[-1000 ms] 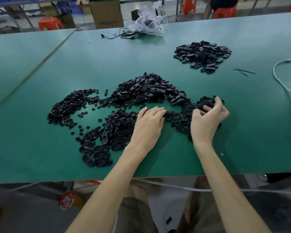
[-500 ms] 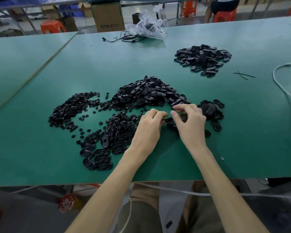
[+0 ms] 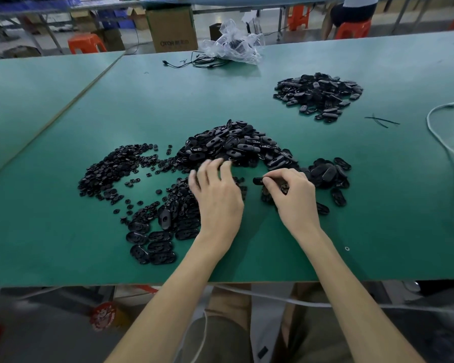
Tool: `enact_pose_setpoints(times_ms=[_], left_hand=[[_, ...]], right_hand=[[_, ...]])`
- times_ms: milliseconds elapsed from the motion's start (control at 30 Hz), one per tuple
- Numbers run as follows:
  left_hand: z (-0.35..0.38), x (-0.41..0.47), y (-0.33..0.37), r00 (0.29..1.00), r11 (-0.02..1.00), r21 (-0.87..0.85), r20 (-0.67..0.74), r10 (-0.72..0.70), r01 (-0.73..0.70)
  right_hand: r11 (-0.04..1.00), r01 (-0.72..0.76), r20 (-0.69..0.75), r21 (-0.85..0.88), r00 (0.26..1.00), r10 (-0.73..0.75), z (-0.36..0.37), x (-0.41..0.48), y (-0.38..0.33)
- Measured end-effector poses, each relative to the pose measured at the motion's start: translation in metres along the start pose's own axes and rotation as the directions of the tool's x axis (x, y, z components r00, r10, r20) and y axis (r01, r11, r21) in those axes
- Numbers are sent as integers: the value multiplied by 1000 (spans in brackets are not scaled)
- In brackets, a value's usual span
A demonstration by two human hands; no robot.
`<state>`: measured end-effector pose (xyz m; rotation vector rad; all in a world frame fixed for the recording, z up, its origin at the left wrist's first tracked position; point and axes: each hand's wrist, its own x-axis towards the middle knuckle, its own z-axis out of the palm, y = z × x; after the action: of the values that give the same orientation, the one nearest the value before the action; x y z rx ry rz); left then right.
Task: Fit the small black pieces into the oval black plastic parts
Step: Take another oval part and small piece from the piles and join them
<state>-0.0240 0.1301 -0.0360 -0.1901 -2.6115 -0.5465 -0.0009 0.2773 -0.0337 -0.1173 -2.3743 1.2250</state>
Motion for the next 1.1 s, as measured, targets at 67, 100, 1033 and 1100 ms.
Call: enact_pose_setpoints(times_ms=[67,100,1033,1100], left_hand=[[3,1,-3,985,986,117,115,-131,117],[5,2,-4,973,980,140,164,-163,141],[-2,6,-11,1000,829,-559,25,-8,21],[-4,7,-11,999,794,-607,30,-31,43]], right_hand=[[1000,-10,11,1,1000,10,0,0,-1],[1000,-11,23,-5,1000,11,0,0,-1],[985,-56,32,166,998,51,4,-1,3],[986,-35,19,165,999,33,3,-1,3]])
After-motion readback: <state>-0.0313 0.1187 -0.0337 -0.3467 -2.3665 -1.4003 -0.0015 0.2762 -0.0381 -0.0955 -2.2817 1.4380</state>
